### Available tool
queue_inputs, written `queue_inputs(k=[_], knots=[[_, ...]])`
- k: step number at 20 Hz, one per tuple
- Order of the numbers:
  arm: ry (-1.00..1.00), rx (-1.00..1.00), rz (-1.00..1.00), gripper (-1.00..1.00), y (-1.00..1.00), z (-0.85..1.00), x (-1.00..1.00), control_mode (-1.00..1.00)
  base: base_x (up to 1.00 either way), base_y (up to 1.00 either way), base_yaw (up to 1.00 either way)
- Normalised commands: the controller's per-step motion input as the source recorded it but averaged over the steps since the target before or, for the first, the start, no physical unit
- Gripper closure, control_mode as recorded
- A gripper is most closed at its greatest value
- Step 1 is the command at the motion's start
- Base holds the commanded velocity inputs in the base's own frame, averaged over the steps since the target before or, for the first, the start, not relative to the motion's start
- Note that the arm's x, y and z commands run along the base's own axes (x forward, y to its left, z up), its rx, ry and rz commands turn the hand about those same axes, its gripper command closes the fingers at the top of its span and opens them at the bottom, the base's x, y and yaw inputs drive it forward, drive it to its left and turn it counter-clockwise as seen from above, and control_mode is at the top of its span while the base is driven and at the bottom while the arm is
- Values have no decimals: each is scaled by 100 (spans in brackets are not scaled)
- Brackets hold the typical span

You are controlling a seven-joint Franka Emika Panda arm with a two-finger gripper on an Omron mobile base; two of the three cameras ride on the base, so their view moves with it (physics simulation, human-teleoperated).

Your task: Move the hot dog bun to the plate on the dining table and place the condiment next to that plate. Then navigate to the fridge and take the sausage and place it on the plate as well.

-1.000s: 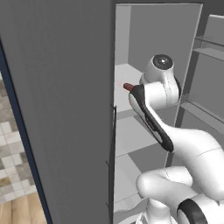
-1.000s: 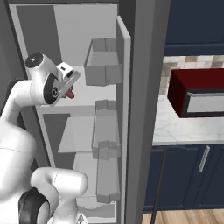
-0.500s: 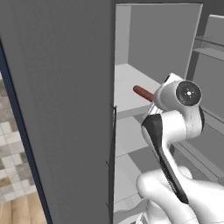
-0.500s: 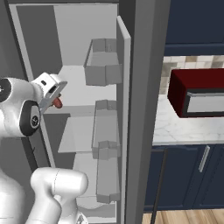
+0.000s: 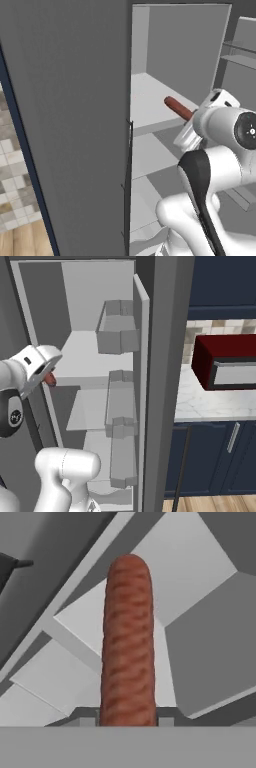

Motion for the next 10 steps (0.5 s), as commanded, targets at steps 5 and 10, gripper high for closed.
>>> queue_inputs(k=[5,10], knots=[[0,0,0,100,0,0,0,100,-79,11,-3],[0,0,0,100,0,0,0,100,-83,31,-7]])
